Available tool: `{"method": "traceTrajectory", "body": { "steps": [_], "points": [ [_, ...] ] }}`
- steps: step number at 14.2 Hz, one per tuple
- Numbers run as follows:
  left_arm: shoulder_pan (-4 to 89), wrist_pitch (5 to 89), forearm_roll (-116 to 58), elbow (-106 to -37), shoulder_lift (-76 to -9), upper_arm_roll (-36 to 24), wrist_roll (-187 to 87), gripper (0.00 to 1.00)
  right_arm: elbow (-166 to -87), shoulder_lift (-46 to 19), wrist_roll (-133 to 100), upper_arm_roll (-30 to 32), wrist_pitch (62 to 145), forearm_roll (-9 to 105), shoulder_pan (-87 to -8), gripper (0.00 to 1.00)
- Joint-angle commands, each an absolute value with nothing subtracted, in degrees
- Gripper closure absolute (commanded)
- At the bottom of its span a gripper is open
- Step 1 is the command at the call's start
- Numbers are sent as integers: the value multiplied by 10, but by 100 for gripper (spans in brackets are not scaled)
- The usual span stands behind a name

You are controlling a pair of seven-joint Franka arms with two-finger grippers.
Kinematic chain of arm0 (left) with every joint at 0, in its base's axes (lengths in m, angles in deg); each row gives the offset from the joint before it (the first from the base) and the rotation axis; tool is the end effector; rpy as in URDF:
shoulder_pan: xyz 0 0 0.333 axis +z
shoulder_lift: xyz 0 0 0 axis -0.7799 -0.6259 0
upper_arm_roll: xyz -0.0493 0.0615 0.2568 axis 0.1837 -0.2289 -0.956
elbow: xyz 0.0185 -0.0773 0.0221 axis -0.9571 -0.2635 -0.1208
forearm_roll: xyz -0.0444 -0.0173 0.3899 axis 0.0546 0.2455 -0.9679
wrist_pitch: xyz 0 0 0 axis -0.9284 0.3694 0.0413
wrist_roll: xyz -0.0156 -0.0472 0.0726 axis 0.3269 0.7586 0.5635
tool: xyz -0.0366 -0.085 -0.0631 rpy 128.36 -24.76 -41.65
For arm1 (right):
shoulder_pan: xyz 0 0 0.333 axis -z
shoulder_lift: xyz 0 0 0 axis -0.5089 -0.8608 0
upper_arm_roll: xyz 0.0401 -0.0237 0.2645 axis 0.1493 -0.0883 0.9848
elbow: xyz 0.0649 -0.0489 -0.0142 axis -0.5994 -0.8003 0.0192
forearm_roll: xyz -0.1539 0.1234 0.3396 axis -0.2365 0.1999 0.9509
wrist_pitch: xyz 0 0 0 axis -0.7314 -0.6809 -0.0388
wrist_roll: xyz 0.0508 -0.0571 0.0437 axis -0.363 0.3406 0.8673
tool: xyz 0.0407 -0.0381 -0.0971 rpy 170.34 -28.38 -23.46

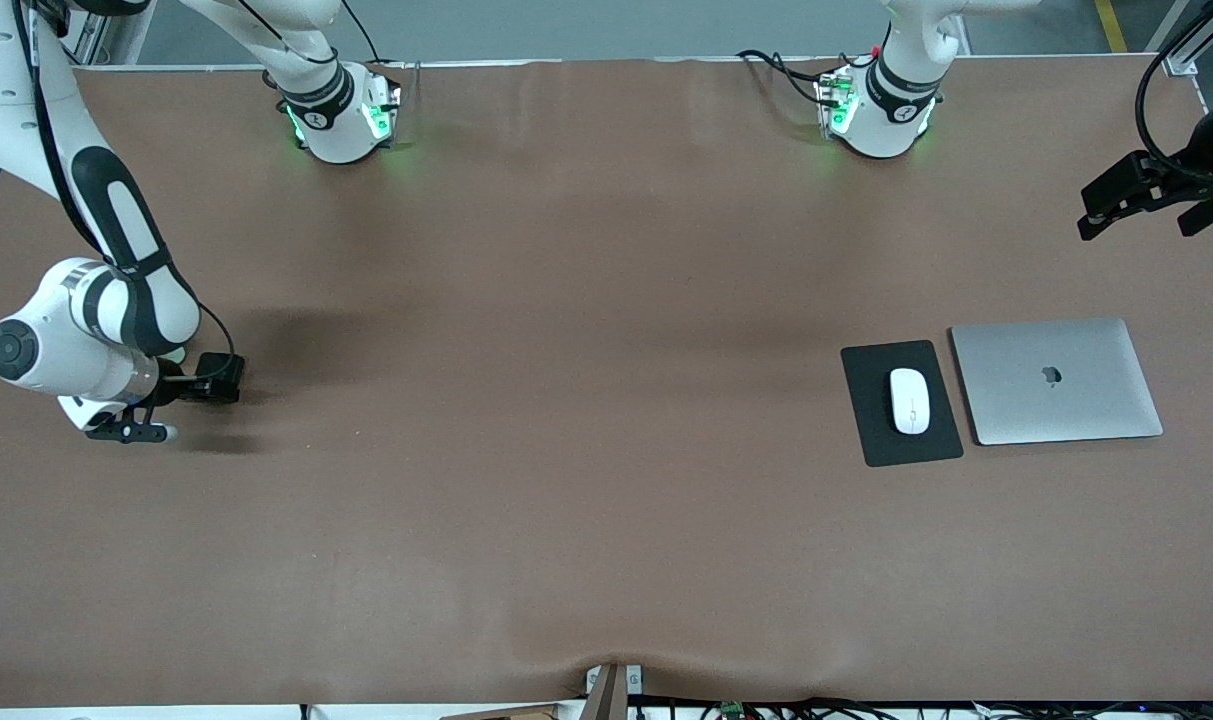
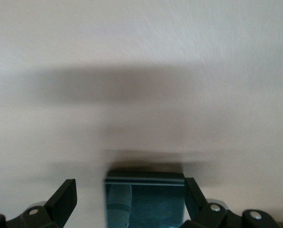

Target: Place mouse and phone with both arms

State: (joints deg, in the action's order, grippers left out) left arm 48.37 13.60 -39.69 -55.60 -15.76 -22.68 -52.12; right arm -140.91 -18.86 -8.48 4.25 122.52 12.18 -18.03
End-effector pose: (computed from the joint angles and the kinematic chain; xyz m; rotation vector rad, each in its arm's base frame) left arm 0.5353 -0.0391 0.6231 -3.1158 -0.0059 -0.0272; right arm 0.5582 -0.1459 0.1554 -3.1047 0.0617 0.1955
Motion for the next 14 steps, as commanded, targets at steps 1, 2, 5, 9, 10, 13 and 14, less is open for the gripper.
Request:
{"method": "traceTrajectory", "body": {
  "steps": [1, 2, 5, 9, 10, 13, 14],
  "points": [
    [484, 138, -391, -558, -152, -228, -519, 0, -1365, -132, -87, 48, 1142, 114, -211, 0],
    [484, 138, -391, -558, -152, -228, -519, 0, -1342, -117, -89, 48, 1107, 114, -218, 0],
    [484, 137, -391, -558, -151, -228, -519, 0, -1286, -66, -96, 49, 1018, 120, -242, 0],
    [484, 137, -386, -558, -153, -228, -520, 0, -1251, 18, -185, 51, 902, 122, -286, 0],
    [485, 137, -386, -558, -153, -228, -521, 0, -1248, 40, -186, 52, 884, 123, -290, 0],
    [485, 138, -386, -558, -154, -228, -521, 0, -1224, 88, -197, 48, 821, 122, -311, 0],
    [485, 138, -386, -558, -154, -228, -521, 0, -1205, 89, -207, 46, 787, 122, -313, 0]
  ]
}}
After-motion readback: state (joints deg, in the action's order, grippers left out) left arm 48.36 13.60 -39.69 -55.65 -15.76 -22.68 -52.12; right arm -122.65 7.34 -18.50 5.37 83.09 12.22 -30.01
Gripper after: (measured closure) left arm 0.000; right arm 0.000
